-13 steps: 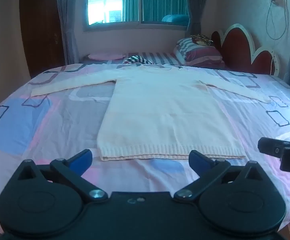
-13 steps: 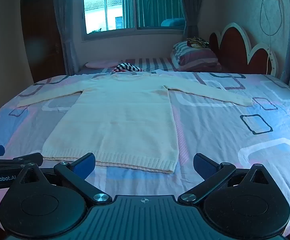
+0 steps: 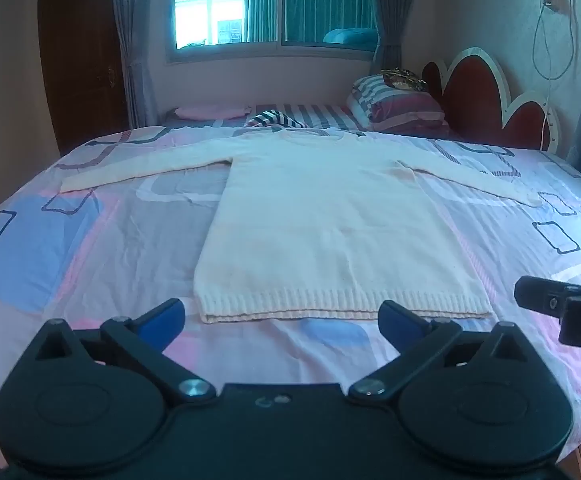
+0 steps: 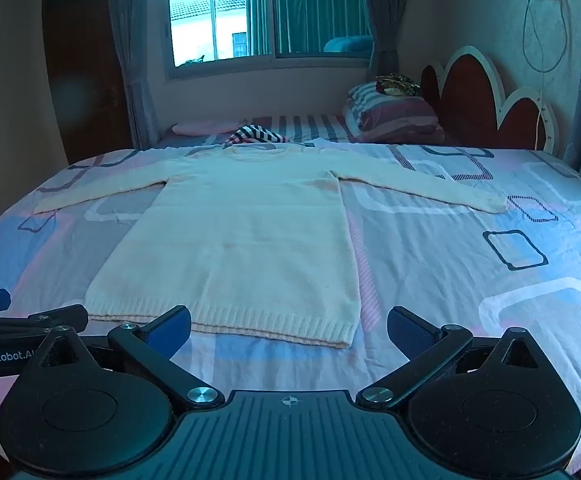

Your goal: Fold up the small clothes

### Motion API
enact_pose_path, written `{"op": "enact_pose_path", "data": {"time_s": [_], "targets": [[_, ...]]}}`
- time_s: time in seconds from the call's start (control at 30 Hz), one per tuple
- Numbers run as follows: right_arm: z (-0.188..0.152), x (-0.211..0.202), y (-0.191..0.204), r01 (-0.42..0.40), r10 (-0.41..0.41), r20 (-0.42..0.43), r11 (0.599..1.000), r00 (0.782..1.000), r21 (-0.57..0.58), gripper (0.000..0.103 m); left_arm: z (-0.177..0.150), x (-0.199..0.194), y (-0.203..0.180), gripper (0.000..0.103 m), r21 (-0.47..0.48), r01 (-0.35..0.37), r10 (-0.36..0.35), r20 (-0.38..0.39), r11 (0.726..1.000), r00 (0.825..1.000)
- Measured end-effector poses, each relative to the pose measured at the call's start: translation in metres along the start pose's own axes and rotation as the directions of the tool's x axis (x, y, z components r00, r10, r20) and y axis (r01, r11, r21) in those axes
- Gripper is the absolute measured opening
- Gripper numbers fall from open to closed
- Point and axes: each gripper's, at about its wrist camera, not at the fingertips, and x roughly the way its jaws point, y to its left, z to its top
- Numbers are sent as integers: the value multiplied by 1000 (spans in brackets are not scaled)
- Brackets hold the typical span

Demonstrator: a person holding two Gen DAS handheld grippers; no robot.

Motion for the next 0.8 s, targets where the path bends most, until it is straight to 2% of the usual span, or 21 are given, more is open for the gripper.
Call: {"op": "enact_pose_path", "data": {"time_s": [0.8], "targets": [[0,4,2,-9,9,8,1000,1000,-5,103,1,-3,-1,102,0,-10,10,5,1000,1000]]}}
